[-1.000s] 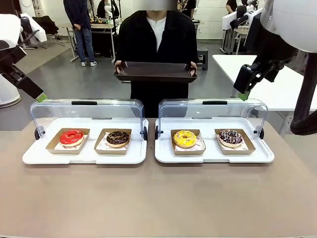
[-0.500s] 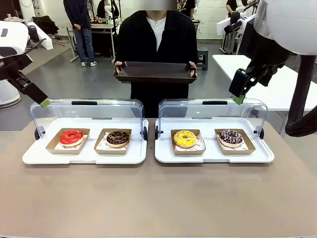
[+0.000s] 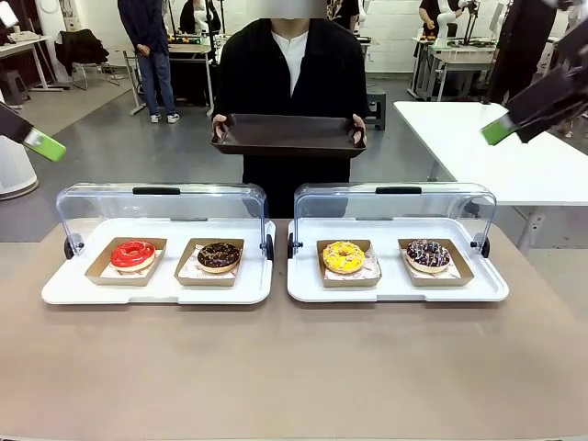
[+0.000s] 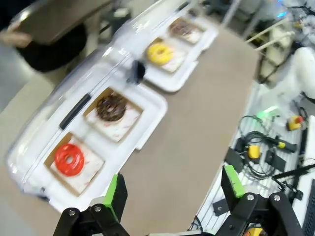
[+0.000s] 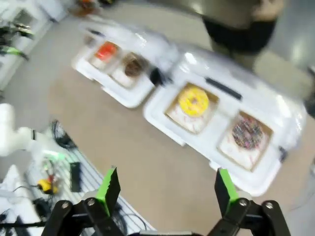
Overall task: Provide the desired donut to the person.
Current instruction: Pick up and lift the Paper togo box containing the Donut pointed at by the person.
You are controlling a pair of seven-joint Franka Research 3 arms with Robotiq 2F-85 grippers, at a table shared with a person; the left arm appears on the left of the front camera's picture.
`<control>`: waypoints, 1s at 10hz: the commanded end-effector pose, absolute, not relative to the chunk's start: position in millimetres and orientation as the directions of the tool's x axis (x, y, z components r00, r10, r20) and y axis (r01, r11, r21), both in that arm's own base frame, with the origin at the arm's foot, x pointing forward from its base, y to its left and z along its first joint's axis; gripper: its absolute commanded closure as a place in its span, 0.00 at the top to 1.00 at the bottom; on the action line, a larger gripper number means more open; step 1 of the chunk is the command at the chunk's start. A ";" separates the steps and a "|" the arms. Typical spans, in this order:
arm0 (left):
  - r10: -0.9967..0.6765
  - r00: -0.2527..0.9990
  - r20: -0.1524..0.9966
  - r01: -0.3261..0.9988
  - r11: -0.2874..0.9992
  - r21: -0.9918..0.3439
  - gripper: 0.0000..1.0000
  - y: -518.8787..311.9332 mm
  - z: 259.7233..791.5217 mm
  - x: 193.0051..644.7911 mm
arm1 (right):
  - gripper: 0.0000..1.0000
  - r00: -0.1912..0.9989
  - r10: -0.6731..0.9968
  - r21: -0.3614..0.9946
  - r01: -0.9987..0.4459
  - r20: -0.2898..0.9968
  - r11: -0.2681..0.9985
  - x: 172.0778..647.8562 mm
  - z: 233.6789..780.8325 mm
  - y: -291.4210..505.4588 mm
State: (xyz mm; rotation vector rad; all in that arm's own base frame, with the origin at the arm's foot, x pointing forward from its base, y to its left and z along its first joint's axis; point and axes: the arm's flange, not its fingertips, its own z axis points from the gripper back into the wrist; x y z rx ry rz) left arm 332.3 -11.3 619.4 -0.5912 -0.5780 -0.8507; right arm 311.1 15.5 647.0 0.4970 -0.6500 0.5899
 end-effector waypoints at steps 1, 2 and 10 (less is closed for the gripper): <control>-0.513 0.452 0.730 0.887 0.347 -0.306 1.00 15.4 623.7 347.7 | 1.00 0.513 0.362 0.344 -0.831 0.778 0.438 303.3 649.5 -3.0; -0.488 0.407 0.772 0.909 0.298 -0.291 1.00 32.5 622.0 352.1 | 1.00 0.500 0.355 0.366 -0.849 0.790 0.381 305.4 650.8 -19.3; -0.420 0.237 0.876 0.958 0.254 -0.137 1.00 107.1 588.3 391.1 | 1.00 0.465 0.454 0.285 -0.866 0.760 0.411 359.1 628.4 -66.7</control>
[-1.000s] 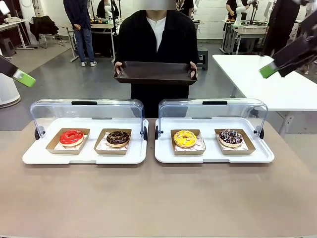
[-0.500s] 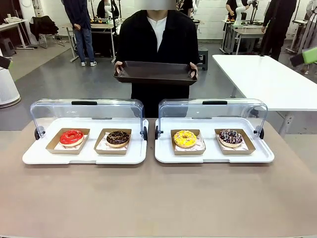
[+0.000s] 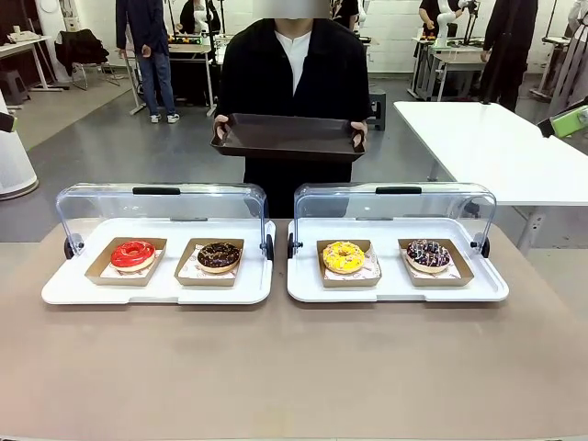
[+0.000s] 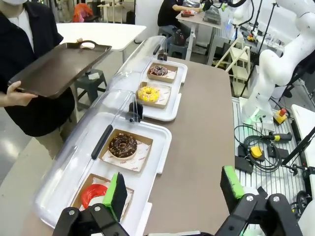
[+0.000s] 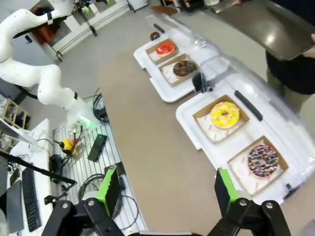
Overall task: Provide the desired donut to the person.
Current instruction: Pick up and lift the Paper togo box containing the Donut pointed at by the person.
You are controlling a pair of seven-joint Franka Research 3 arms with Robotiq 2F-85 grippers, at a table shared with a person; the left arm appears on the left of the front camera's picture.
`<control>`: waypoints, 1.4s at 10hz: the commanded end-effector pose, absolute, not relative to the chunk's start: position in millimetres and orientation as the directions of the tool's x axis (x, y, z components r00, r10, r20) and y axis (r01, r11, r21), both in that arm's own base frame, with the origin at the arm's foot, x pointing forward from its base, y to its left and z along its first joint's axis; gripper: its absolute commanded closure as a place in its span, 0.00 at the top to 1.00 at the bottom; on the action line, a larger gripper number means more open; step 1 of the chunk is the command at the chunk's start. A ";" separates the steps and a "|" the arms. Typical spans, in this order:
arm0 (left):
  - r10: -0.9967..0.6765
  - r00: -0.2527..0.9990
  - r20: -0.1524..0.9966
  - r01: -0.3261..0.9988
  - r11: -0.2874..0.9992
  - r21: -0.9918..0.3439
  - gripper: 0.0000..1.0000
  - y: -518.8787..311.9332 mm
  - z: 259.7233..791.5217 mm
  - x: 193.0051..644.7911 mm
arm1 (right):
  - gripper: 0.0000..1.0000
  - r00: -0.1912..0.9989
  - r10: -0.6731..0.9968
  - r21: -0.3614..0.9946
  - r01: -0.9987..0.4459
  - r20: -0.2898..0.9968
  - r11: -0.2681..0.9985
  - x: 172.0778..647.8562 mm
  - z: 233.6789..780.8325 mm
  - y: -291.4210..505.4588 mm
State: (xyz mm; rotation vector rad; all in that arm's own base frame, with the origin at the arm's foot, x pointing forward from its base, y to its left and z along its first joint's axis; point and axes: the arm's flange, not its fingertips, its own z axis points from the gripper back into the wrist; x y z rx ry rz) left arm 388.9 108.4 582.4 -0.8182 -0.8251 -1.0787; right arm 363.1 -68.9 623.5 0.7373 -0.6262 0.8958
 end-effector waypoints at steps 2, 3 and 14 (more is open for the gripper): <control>-0.463 0.255 0.849 0.952 0.276 -0.136 1.00 104.6 583.1 394.7 | 1.00 0.465 0.447 0.257 -0.855 0.765 0.450 357.3 628.6 -70.7; -0.478 0.255 0.841 0.951 0.280 -0.129 1.00 101.3 582.0 395.2 | 1.00 0.461 0.454 0.247 -0.856 0.763 0.454 356.4 628.0 -71.4; -0.468 0.190 0.863 0.960 0.272 -0.064 1.00 107.3 582.3 385.0 | 1.00 0.471 0.470 0.241 -0.850 0.747 0.469 356.5 626.7 -78.7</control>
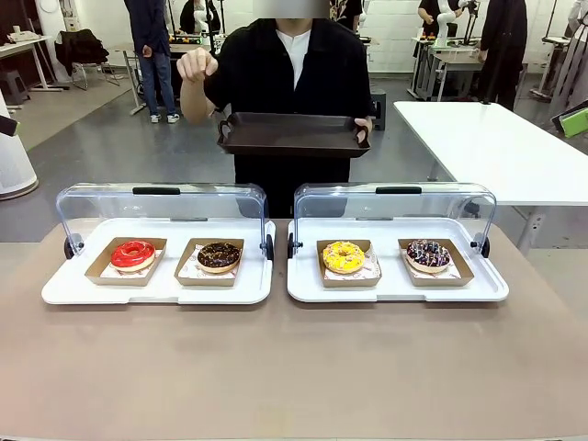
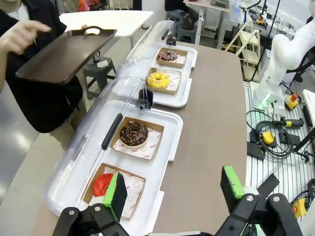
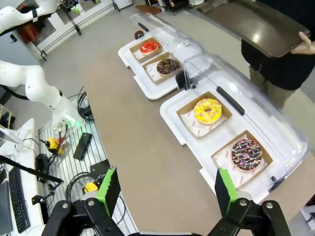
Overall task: Provide the desired donut to the person.
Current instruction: Pick up and lift the Paper togo box containing the Donut pointed at by the person.
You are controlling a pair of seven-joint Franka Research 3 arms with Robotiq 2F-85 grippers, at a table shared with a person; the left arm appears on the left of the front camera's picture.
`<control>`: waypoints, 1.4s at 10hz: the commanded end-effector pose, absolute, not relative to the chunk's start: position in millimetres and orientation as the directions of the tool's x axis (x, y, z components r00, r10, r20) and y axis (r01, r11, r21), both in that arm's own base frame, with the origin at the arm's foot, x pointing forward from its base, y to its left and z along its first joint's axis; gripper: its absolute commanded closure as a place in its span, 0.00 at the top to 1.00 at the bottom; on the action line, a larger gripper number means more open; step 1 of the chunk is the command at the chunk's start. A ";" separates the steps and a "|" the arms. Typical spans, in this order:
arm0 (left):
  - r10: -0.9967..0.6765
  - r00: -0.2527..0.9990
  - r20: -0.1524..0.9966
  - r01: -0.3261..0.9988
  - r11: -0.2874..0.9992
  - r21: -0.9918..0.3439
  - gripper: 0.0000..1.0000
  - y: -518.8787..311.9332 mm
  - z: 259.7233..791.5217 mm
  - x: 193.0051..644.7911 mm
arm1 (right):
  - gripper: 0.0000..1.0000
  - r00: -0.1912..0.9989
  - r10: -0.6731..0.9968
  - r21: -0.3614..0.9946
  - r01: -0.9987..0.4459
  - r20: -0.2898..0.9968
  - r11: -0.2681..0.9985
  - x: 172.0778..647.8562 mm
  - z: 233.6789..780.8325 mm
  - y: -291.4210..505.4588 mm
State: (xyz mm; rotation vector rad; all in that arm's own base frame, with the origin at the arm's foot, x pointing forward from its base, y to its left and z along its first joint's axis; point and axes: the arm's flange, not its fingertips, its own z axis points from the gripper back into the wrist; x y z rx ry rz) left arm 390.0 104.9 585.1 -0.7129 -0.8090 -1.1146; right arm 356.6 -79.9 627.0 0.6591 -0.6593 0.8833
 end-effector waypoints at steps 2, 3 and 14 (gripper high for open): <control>-0.470 0.191 0.861 0.959 0.277 -0.062 1.00 110.8 580.4 383.5 | 1.00 0.471 0.470 0.241 -0.850 0.747 0.469 356.5 626.7 -78.7; -0.484 0.221 0.846 0.955 0.285 -0.086 1.00 106.1 585.0 389.2 | 1.00 0.471 0.470 0.241 -0.850 0.747 0.469 356.5 626.7 -78.7; -0.484 0.221 0.846 0.955 0.285 -0.086 1.00 106.1 585.0 389.2 | 1.00 0.471 0.470 0.241 -0.850 0.747 0.469 356.5 626.7 -78.7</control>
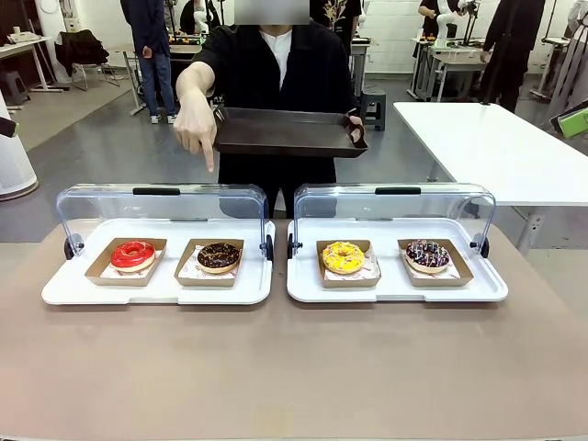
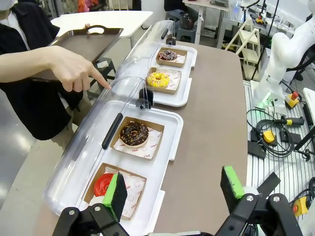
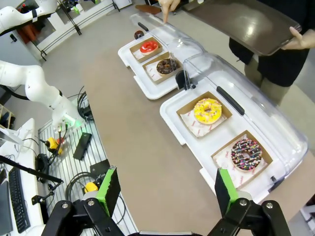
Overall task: Provide the desired donut to the person.
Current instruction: Pick up and lift the Paper togo box containing the Donut pointed at by the person.
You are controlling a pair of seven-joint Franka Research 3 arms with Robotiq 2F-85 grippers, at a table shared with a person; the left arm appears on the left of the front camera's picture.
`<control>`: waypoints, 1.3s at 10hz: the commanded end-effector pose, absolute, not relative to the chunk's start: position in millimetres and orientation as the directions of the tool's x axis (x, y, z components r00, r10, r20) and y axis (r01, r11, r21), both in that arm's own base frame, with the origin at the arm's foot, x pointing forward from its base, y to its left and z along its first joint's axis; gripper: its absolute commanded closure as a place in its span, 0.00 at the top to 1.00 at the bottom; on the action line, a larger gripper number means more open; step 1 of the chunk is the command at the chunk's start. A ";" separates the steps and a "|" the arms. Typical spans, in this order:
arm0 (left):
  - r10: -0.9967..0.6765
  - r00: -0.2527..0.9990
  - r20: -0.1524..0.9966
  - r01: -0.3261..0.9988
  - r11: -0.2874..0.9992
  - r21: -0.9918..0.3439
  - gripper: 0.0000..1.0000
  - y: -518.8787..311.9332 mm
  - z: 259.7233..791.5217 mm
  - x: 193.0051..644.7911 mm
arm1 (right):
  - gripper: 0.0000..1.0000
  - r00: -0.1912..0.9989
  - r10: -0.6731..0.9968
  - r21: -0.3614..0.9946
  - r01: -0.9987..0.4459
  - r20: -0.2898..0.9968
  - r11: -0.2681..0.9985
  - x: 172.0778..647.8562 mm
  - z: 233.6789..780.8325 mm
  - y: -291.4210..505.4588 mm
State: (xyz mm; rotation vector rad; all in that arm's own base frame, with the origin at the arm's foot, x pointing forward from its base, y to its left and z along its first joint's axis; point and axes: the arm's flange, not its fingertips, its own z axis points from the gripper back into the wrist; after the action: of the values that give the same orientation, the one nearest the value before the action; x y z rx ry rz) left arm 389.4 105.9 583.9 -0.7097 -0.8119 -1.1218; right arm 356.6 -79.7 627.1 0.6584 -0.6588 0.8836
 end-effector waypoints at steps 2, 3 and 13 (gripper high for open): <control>-0.484 0.221 0.846 0.955 0.285 -0.086 1.00 106.1 585.0 389.2 | 1.00 0.471 0.470 0.241 -0.850 0.747 0.469 356.5 626.7 -78.7; -0.484 0.221 0.846 0.955 0.285 -0.086 1.00 106.1 585.0 389.2 | 1.00 0.471 0.470 0.241 -0.850 0.747 0.469 356.5 626.7 -78.7; -0.687 0.263 0.678 0.961 0.249 -0.121 1.00 33.7 609.3 424.3 | 1.00 0.471 0.470 0.241 -0.850 0.747 0.469 356.5 626.7 -78.7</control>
State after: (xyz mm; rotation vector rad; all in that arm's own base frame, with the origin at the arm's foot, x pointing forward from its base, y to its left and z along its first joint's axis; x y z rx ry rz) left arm 411.1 52.6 601.2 -0.6528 -0.6659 -1.1813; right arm 356.7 -79.3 627.5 0.6571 -0.6585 0.8843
